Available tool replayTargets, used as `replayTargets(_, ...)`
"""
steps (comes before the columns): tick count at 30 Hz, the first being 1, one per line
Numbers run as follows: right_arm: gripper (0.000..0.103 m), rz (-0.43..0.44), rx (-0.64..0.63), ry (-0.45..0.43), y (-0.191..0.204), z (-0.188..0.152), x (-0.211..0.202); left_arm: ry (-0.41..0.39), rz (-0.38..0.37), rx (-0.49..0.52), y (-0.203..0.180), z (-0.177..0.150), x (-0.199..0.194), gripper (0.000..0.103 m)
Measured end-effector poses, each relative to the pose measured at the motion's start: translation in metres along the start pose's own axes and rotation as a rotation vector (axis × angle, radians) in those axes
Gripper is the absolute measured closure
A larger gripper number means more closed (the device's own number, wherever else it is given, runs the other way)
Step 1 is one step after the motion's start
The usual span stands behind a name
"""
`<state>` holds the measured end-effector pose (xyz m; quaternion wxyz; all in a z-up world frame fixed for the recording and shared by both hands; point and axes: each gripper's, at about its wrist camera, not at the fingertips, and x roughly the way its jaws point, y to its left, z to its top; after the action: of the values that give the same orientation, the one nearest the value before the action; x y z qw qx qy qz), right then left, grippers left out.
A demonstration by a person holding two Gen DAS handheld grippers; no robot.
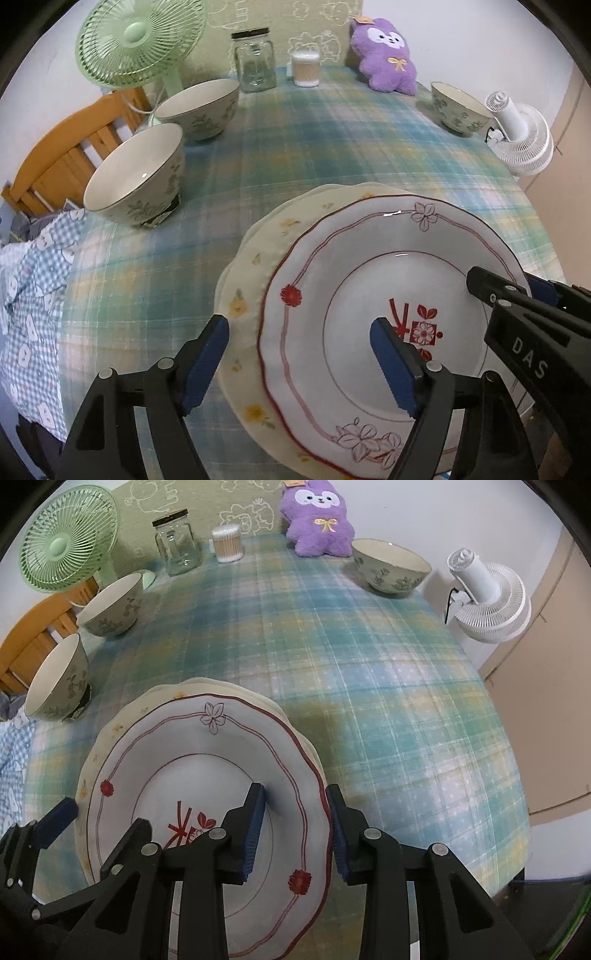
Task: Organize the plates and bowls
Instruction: 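Open both grippers and withdraw from the plate stack, then move both grippers to the rim of a white floral bowl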
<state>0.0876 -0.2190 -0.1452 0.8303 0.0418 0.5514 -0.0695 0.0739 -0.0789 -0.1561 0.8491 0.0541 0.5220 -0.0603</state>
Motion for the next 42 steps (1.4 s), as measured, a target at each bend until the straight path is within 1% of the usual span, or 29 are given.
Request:
replayTargets(5,0.063,-0.015,0.017,0.031,-0.005,0.001,0.002,0.006,-0.014,-0.016,0.008,-0.002,-0.002,0.022)
replayTargets(9,0.061,-0.031,0.038,0.021,-0.011,-0.003,-0.006,0.007,-0.031,-0.036,0.015,-0.002,-0.003,0.022)
replayTargets(10,0.064,-0.039,0.037,0.016,-0.01,-0.004,-0.007,0.006,-0.035,-0.039,0.017,-0.001,-0.004,0.022)
replayTargets(11,0.073,-0.032,0.027,0.015,-0.008,-0.005,-0.008,0.003,-0.04,-0.04,0.019,-0.001,-0.005,0.022)
replayTargets(12,0.077,-0.035,0.015,0.017,-0.004,-0.005,-0.008,-0.001,-0.043,-0.041,0.021,-0.002,-0.007,0.022)
replayTargets(13,0.076,-0.052,0.002,0.011,0.001,-0.006,-0.007,-0.003,-0.044,-0.04,0.022,-0.002,-0.007,0.022)
replayTargets(15,0.076,-0.037,0.005,0.02,0.004,-0.006,-0.003,-0.011,-0.047,-0.035,0.025,-0.003,-0.01,0.022)
replayTargets(18,0.075,-0.052,-0.006,0.01,0.01,-0.005,-0.003,-0.021,-0.042,-0.037,0.032,-0.005,-0.013,0.022)
replayTargets(21,0.074,-0.065,0.014,0.028,0.012,-0.003,-0.003,-0.033,-0.037,-0.048,0.042,-0.007,-0.018,0.022)
replayTargets(22,0.073,-0.075,0.017,0.033,0.013,-0.002,-0.004,-0.036,-0.036,-0.052,0.045,-0.008,-0.019,0.021)
replayTargets(24,0.06,-0.071,0.018,0.015,0.017,0.001,-0.011,-0.047,-0.034,-0.064,0.054,-0.007,-0.024,0.02)
replayTargets(25,0.049,-0.053,0.015,-0.004,0.021,0.004,-0.017,-0.052,-0.033,-0.07,0.058,-0.007,-0.026,0.019)
replayTargets(26,0.04,-0.041,0.006,-0.027,0.027,0.007,-0.023,-0.06,-0.028,-0.078,0.064,-0.005,-0.03,0.019)
replayTargets(28,0.036,-0.021,-0.033,-0.07,0.043,0.017,-0.035,-0.074,-0.021,-0.091,0.072,-0.001,-0.035,0.016)
replayTargets(31,0.035,0.025,-0.085,-0.106,0.068,0.033,-0.046,-0.095,-0.007,-0.114,0.085,0.008,-0.041,0.015)
replayTargets(34,0.034,0.051,-0.131,-0.127,0.09,0.049,-0.05,-0.122,0.009,-0.148,0.101,0.02,-0.047,0.014)
replayTargets(37,0.034,0.088,-0.193,-0.168,0.113,0.065,-0.054,-0.152,0.027,-0.178,0.115,0.034,-0.05,0.014)
replayTargets(42,0.034,0.164,-0.238,-0.177,0.139,0.091,-0.052,-0.188,0.059,-0.217,0.134,0.056,-0.051,0.013)
